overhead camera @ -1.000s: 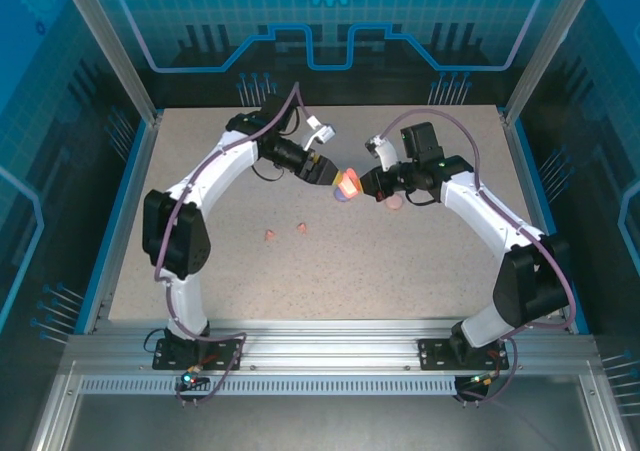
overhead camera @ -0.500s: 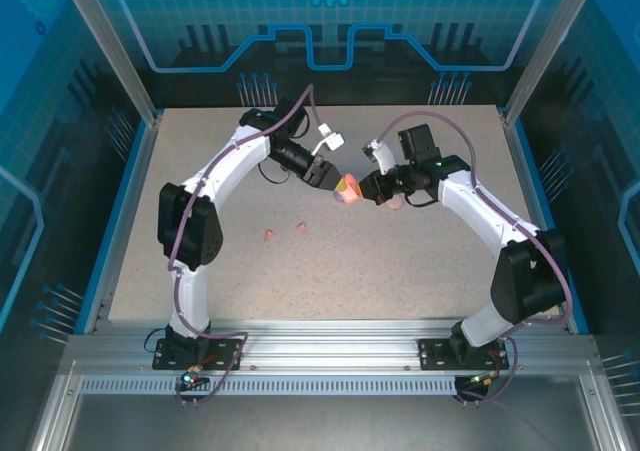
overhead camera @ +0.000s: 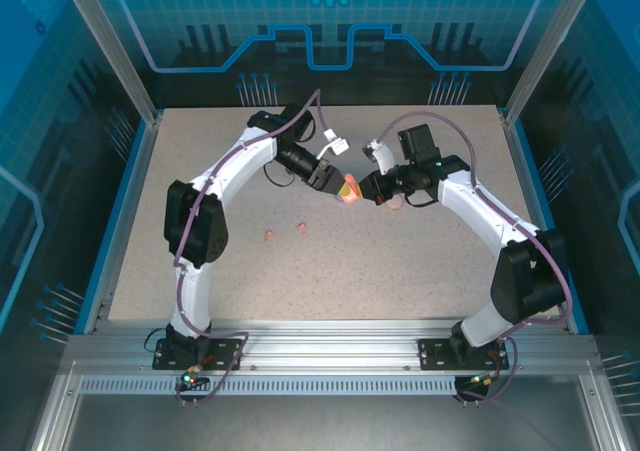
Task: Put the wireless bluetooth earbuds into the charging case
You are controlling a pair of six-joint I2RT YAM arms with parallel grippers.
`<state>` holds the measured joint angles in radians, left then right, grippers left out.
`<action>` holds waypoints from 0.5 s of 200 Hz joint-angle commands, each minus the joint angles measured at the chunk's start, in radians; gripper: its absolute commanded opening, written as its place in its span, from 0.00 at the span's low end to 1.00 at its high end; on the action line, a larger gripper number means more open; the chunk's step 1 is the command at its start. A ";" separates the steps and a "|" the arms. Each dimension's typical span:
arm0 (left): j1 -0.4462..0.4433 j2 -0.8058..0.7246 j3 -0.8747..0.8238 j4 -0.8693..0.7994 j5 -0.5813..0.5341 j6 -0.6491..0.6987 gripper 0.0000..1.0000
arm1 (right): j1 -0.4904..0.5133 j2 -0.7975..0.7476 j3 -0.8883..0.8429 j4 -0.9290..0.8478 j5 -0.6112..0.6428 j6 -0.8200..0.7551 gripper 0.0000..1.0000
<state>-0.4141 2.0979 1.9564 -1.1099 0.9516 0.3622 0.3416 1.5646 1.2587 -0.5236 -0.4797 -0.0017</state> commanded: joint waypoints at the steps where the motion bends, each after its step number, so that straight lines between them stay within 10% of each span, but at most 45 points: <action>1: -0.012 0.028 0.033 -0.019 0.037 0.009 0.44 | 0.012 0.010 0.034 -0.008 -0.033 -0.014 0.00; 100: -0.011 0.026 0.042 -0.005 0.053 0.007 0.37 | 0.011 0.012 0.034 -0.011 -0.020 -0.017 0.00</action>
<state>-0.4229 2.1246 1.9682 -1.1095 0.9627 0.3618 0.3424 1.5646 1.2587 -0.5236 -0.4816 -0.0021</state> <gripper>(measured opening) 0.379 0.045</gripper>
